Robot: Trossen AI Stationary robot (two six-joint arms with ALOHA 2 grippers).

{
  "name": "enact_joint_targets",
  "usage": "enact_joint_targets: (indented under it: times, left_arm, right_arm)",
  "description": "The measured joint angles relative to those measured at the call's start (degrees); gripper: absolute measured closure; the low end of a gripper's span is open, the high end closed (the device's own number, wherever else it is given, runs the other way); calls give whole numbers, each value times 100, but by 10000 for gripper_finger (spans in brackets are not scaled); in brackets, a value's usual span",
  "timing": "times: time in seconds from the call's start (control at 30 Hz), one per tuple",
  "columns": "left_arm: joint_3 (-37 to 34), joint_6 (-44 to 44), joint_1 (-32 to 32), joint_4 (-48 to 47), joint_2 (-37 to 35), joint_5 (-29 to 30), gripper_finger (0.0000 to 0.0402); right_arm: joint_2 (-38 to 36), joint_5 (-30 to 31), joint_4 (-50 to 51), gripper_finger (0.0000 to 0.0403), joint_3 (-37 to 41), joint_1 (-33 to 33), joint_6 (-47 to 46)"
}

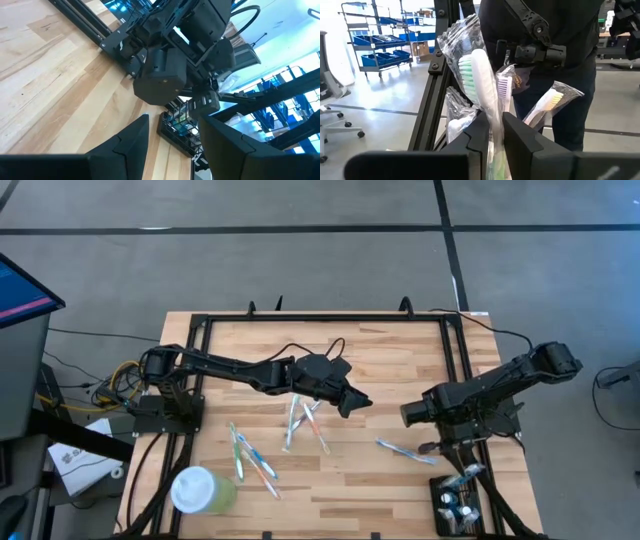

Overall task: Pick & Place toothbrushing station
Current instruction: Put the top left green toothbrush into the black organizer

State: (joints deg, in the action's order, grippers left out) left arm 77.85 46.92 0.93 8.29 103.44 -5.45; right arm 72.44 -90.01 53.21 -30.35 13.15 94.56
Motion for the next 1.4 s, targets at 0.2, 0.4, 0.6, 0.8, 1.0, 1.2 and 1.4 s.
enact_joint_targets:
  times: [0.2, 0.4, 0.6, 0.8, 1.0, 1.2, 1.4]
  left_arm:
    - [-1, 0, 0, 1, 0, 2, 234]
    - [-1, -4, 0, 0, 0, 0, 234]
    - [-1, -15, 0, 0, 0, 2, 234]
    - [-1, -38, -2, -2, 0, 2, 234]
    - [-1, -55, -26, -24, 0, 2, 234]
    - [-1, -57, -26, -24, 0, 2, 234]
    - [-1, -55, -43, -24, 0, 2, 234]
  right_arm:
    - [0, 2, -591, 360, 0, -2, -688]
    - [0, 2, -827, 358, 0, -2, -1063]
    - [-2, 2, -916, 360, 0, 2, -1062]
    - [-2, 2, -916, 352, 0, 2, -1063]
    - [-2, 2, -962, 326, 0, 18, -1109]
    - [-2, 4, -1455, 291, 0, 194, -1599]
    - [0, 10, -2073, 279, 0, 177, -2294]
